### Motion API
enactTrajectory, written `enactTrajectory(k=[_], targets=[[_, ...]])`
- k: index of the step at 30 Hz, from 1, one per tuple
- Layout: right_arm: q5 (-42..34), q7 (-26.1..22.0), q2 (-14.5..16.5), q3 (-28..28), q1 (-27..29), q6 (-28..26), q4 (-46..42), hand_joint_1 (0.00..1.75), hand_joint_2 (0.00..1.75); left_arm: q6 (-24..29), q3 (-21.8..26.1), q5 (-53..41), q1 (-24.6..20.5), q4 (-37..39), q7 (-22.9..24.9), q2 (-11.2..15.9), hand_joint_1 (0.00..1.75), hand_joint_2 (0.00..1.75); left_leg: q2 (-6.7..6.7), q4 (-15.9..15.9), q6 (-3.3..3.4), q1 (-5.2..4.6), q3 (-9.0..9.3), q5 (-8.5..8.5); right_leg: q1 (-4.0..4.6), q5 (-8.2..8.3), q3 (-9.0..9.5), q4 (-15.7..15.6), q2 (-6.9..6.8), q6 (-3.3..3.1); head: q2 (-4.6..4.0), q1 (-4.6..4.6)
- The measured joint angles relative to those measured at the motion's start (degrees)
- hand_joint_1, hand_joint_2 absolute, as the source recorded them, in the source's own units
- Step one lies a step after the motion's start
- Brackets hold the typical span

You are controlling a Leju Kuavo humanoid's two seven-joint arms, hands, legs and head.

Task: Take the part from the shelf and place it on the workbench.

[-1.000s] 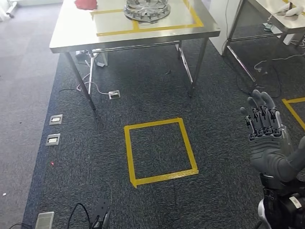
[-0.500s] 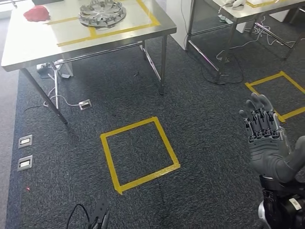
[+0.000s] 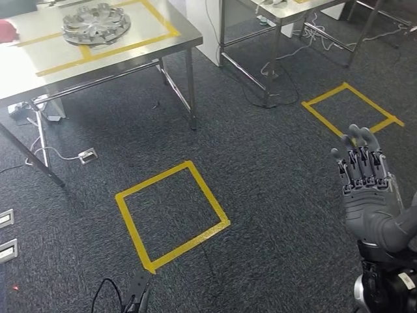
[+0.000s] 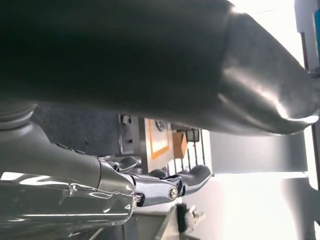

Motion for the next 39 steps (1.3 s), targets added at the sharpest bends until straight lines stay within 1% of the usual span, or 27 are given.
enactTrajectory(k=[2,3,4,6,7,8,9,10,11,13,14,15,17,18,20,22,23,24,25,26,28,30,33,35,37,38,39], targets=[[-0.1,-0.1,0.0,0.0,0.0,0.0,0.0,0.0,0.0,0.2,0.0,0.2,0.0,0.0,-0.1,0.0,0.0,0.0,0.99,0.0,-0.53,-0.04,0.2,-0.15,0.16,0.05,-0.19,-0.1,1.34,-0.9,0.0,-0.18],[-0.2,-0.1,0.0,0.0,-0.1,-0.1,0.0,0.0,0.0,0.3,0.0,0.2,0.0,0.0,-0.1,0.0,0.0,0.0,0.58,0.3,-0.86,0.1,0.2,-0.57,0.11,0.18,-0.21,-0.2,1.97,-1.23,0.0,-0.26],[-0.2,-0.1,0.0,0.0,-0.1,-0.2,0.0,0.0,0.0,0.3,0.0,0.2,-0.1,0.0,-0.1,0.0,0.0,0.0,-0.54,1.6,-1.14,0.27,-0.26,-1.54,0.03,0.32,-0.2,-0.4,2.59,-1.58,0.0,-0.33],[-0.3,-0.1,0.0,0.0,-0.3,-0.4,-0.1,0.0,0.0,0.4,0.0,0.3,0.0,0.0,-0.2,0.0,0.0,0.0,-3.72,8.0,-1.46,0.47,-3.14,-5.17,-0.09,0.57,-0.26,-0.5,3.72,-2.17,0.0,-0.57],[-0.4,0.0,-0.1,0.0,-0.3,-0.6,-0.1,0.0,0.0,0.5,0.0,0.4,0.1,0.0,-0.2,-0.1,0.0,0.0,-4.65,12.5,-1.47,0.47,-5.34,-7.14,-0.05,0.63,-0.37,-0.5,4.35,-2.36,0.0,-0.65],[-0.5,0.1,-0.1,0.1,-0.2,-0.7,-0.1,0.0,0.0,0.5,0.0,0.4,0.2,0.0,-0.2,-0.1,0.0,0.0,-5.03,16.3,-1.43,0.45,-7.32,-8.42,0.03,0.68,-0.45,-0.5,5.08,-2.49,0.0,-0.71],[-0.5,0.2,-0.1,0.2,-0.2,-0.8,-0.1,0.0,0.0,0.5,0.0,0.4,0.3,0.0,-0.2,-0.1,0.0,0.0,-5.16,18.2,-1.32,0.43,-8.47,-8.54,0.1,0.72,-0.49,-0.5,5.91,-2.55,0.0,-0.73],[-0.6,0.3,-0.1,0.2,-0.2,-0.9,-0.1,0.0,0.0,0.5,0.0,0.4,0.4,0.0,-0.2,-0.1,0.0,0.0,-5.28,17.7,-1.13,0.42,-8.5,-7.46,0.16,0.76,-0.49,-0.5,6.76,-2.57,0.0,-0.74],[-0.6,0.3,-0.1,0.2,-0.2,-1.0,-0.1,0.0,0.0,0.5,0.0,0.4,0.4,0.0,-0.2,-0.1,0.0,0.0,-5.63,14.8,-0.86,0.41,-7.36,-5.41,0.19,0.81,-0.44,-0.5,7.61,-2.54,0.0,-0.76],[-0.7,0.3,-0.1,0.2,-0.2,-1.1,-0.1,0.0,0.0,0.6,0.0,0.4,0.4,0.0,-0.2,0.0,0.0,0.0,-7.87,6.1,-0.16,0.38,-3.6,-1.12,0.3,0.89,-0.43,-0.4,9.13,-2.36,0.0,-0.77],[-0.8,0.3,-0.1,0.2,-0.2,-1.2,-0.1,0.0,0.0,0.7,0.0,0.4,0.4,0.0,-0.3,0.0,0.0,0.0,-8.81,2.9,0.03,0.38,-2.22,0.1,0.36,0.94,-0.52,-0.4,9.77,-2.16,0.0,-0.77],[-0.8,0.2,-0.1,0.2,-0.2,-1.4,-0.1,0.0,0.0,0.7,0.0,0.4,0.3,0.0,-0.3,0.0,0.0,0.0,-9.4,1.1,0.15,0.31,-1.48,0.6,0.35,1.0,-0.67,-0.4,10.39,-1.91,0.0,-0.73],[-0.9,0.2,-0.2,0.2,0.0,-1.8,-0.1,0.0,0.0,1.0,0.0,0.4,0.3,0.0,-0.5,-0.1,0.0,0.0,-8.53,0.3,0.33,0.27,-1.18,0.78,0.27,1.28,-0.96,-0.6,11.66,-1.2,0.0,-0.66],[-0.9,0.2,-0.3,0.2,0.1,-2.0,-0.1,0.0,0.0,1.1,0.0,0.4,0.2,0.0,-0.5,-0.1,0.0,0.0,-7.87,0.0,0.54,0.32,-1.04,0.96,0.23,1.22,-1.09,-0.5,11.56,-0.88,0.0,-0.63],[-0.9,0.1,-0.5,0.1,0.3,-2.2,-0.2,0.0,0.0,1.3,0.0,0.4,0.2,0.0,-0.7,-0.3,0.0,0.0,-6.44,-0.8,1.16,0.5,-0.71,1.34,0.41,-0.75,-2.52,2.5,8.8,-0.32,0.0,-0.31],[-0.9,0.1,-0.6,0.1,0.4,-2.2,-0.3,0.0,0.0,1.4,0.0,0.3,0.2,0.0,-0.8,-0.4,0.0,0.0,-4.98,-1.0,1.51,0.32,-0.59,1.38,0.29,-4.93,-6.06,10.3,5.32,0.16,0.0,0.0],[-0.9,0.1,-0.7,0.1,0.5,-2.2,-0.3,0.0,0.0,1.4,0.0,0.3,0.3,0.0,-0.8,-0.4,0.0,0.0,-4.21,-1.0,1.53,0.25,-0.58,1.33,0.12,-6.57,-7.89,14.3,4.65,0.41,0.0,0.02],[-0.9,0.1,-0.7,0.1,0.6,-2.3,-0.3,0.0,0.0,1.4,0.0,0.3,0.4,0.0,-0.8,-0.4,0.0,0.0,-3.49,-0.9,1.5,0.23,-0.57,1.26,-0.08,-7.18,-8.95,16.6,4.34,0.6,0.0,0.01],[-0.9,0.1,-0.7,0.1,0.7,-2.3,-0.3,0.0,0.0,1.4,0.0,0.3,0.4,0.0,-0.8,-0.4,0.0,0.0,-2.78,-0.8,1.4,0.26,-0.52,1.14,-0.27,-6.59,-8.8,16.6,4.1,0.77,0.0,0.01],[-0.9,0.1,-0.8,0.1,0.8,-2.3,-0.3,0.0,0.0,1.4,0.0,0.2,0.4,0.0,-0.8,-0.4,0.0,0.0,-2.1,-0.7,1.22,0.31,-0.42,0.97,-0.43,-5.0,-7.38,14.0,3.64,0.91,0.0,0.01],[-0.9,0.1,-0.8,0.1,0.8,-2.3,-0.4,0.0,0.0,1.4,0.0,0.2,0.3,0.0,-0.8,-0.5,0.0,0.0,-0.87,-0.3,0.63,0.32,-0.11,0.42,-0.4,-1.39,-2.7,5.6,1.45,0.97,0.0,0.09],[-0.9,0.1,-0.8,0.1,0.8,-2.4,-0.4,0.0,0.0,1.4,0.0,0.2,0.3,0.0,-0.8,-0.5,0.0,0.0,0.03,0.0,-0.02,0.09,0.13,-0.03,-0.1,-0.02,-0.18,0.6,0.24,0.27,0.0,0.07],[-0.9,0.1,-0.8,0.1,0.9,-2.7,-0.5,0.0,0.0,1.5,0.0,0.2,0.2,0.0,-0.9,-0.5,0.0,0.0,1.28,0.1,-0.91,0.16,0.41,-0.33,0.13,0.0,-0.37,0.2,1.98,-1.19,0.0,-0.12],[-0.9,0.0,-0.8,0.1,0.9,-2.8,-0.6,0.0,0.0,1.5,0.0,0.2,0.1,0.0,-0.9,-0.5,0.0,0.0,-0.67,2.5,-1.5,0.44,-0.44,-2.21,-0.02,0.25,-0.4,0.0,3.23,-1.86,0.0,-0.26],[-0.9,-0.1,-0.8,0.1,0.9,-2.8,-0.6,0.0,0.0,1.5,0.0,0.1,0.1,0.0,-1.0,-0.5,0.0,0.0,-3.87,9.6,-1.64,0.53,-3.76,-6.06,-0.05,0.41,-0.51,-0.1,4.37,-2.24,0.0,-0.56],[-0.9,-0.1,-0.8,0.1,1.0,-2.8,-0.6,0.0,0.0,1.5,0.0,0.1,0.2,0.0,-1.0,-0.6,0.0,0.0,-4.62,13.8,-1.57,0.49,-5.94,-7.72,0.05,0.47,-0.6,-0.1,5.03,-2.4,0.0,-0.66],[-0.9,-0.1,-0.8,0.1,1.0,-2.8,-0.5,0.0,0.0,1.5,0.0,0.1,0.3,0.0,-1.0,-0.6,0.0,0.0,-4.98,16.8,-1.43,0.44,-7.61,-8.42,0.16,0.5,-0.66,-0.1,5.82,-2.5,0.0,-0.72]])
